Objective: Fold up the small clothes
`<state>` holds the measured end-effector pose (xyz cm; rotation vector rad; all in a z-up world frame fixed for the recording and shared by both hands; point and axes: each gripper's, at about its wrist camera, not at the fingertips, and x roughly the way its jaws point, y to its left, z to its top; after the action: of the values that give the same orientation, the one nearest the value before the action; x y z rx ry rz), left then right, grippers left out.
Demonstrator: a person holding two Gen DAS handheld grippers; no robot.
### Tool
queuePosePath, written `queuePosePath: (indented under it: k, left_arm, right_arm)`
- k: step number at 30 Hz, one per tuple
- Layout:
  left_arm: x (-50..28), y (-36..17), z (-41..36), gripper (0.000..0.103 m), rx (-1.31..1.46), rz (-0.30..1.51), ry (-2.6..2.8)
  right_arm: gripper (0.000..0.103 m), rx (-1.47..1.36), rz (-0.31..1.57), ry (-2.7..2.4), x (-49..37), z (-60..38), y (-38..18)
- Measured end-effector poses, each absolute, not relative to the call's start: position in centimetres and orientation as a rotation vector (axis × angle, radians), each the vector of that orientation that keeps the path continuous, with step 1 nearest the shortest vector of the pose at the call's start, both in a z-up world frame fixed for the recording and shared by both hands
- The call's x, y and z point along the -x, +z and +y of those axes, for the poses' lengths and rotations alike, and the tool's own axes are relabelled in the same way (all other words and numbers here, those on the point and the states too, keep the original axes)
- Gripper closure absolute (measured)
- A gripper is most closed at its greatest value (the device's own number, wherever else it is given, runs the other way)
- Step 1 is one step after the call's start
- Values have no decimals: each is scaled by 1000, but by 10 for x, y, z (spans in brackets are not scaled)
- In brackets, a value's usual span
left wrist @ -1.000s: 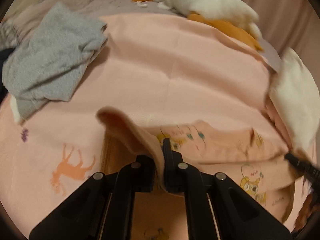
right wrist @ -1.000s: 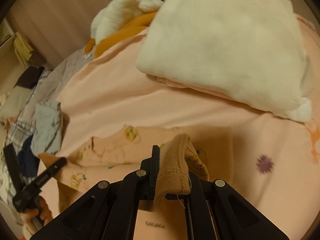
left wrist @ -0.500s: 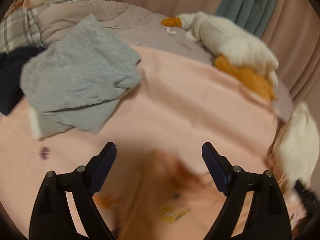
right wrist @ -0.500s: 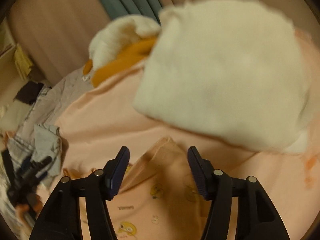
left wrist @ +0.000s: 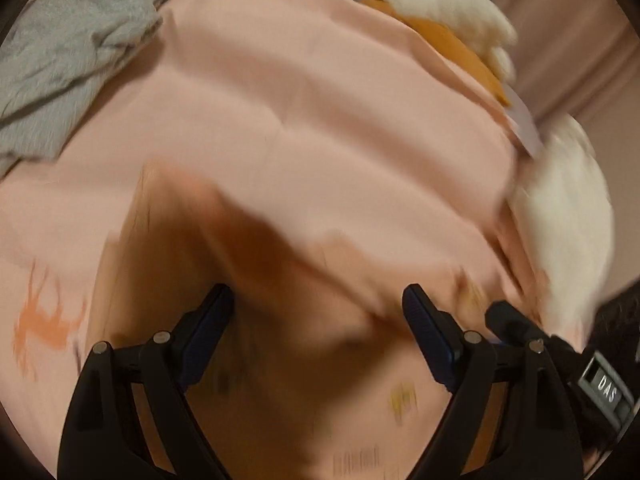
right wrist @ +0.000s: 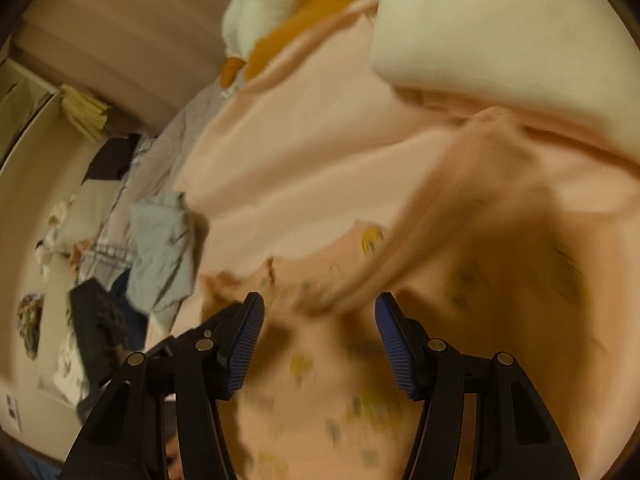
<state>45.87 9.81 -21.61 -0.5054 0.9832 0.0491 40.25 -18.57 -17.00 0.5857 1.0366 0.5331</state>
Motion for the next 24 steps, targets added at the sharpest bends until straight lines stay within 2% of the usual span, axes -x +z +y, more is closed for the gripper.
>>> queuePosePath:
  k: [3, 7, 13, 17, 24]
  left_arm:
    - [-466, -204, 103, 23, 474, 938, 97]
    - [-439, -179, 111, 19, 399, 848, 110]
    - [-371, -162, 123, 16, 372, 920, 128]
    - [-309, -172, 122, 5, 405, 970, 147]
    - [-236, -209, 104, 2, 590, 1024, 106]
  right_arm:
    - [42, -616, 988, 459, -424, -186, -170]
    - [42, -563, 906, 423, -409, -208, -145]
    - [42, -472, 932, 396, -363, -233, -126]
    - [17, -498, 947, 414, -310, -254, -129]
    - [16, -680, 1046, 441, -245, -262, -170]
